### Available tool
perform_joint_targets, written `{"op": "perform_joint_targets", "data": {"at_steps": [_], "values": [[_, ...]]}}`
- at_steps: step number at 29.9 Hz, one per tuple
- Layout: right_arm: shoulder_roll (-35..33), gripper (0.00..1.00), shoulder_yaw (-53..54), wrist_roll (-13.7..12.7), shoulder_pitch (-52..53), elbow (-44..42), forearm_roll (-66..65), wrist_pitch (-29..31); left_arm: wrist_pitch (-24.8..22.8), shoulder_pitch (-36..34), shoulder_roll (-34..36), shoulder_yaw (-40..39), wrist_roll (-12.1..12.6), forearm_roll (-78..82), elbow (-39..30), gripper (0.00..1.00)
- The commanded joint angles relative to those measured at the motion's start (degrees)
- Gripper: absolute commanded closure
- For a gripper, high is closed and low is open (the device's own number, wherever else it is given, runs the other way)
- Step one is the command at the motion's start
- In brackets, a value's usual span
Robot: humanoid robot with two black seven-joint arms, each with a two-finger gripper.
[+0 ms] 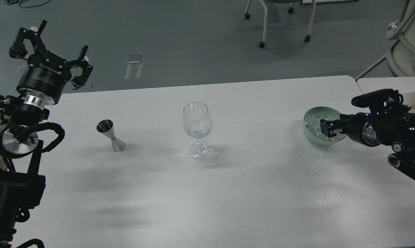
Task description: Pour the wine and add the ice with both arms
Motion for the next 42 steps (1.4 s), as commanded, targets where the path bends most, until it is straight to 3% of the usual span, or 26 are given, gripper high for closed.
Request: {"op": "perform_joint_targets", "data": {"at_steps": [1,4,6,10,19,29,36,42], "values": [[0.14,0.46,0.0,0.0,0.01,-0.58,-0.44,0.01,0.03,0.02,-0.17,-0.01,0.0,0.0,0.72,0.02],[0.14,0.54,-0.08,-0.08,0.01,-0.93,-0.52,0.1,0.03,0.02,-0.17,-0.01,0.0,0.0,0.72,0.02],[0.31,0.65,-0.34,-0.09,0.01,-1.98,-0.44,0.1,0.03,0.02,-0.17,-0.01,0.0,0.0,0.89,0.02],[1.02,0.68,-0.96,-0.17,0.1,-2.51,-0.52,0.1,0.03,0.02,-0.17,-0.01,0.0,0.0,1.51,0.02],[1.46,1.0,-0.96,-0.26,0.54,-2.86,-0.35,0.1,0.47,-0.77,0.01,-0.09,0.09,0.0,1.51,0.02],[0.49,1.0,-0.52,-0.17,0.98,0.56,0.18,-0.25,0.29,-0.86,0.19,-0.01,0.09,0.0,1.51,0.02],[-2.41,1.0,7.37,0.27,1.33,7.76,0.44,-0.52,0.47,-1.3,0.89,-0.09,0.26,-0.09,1.51,0.02],[3.27,1.0,14.77,-0.08,2.82,14.97,0.53,-0.43,0.64,-1.74,0.89,-0.01,0.26,-0.61,1.51,0.02]]}}
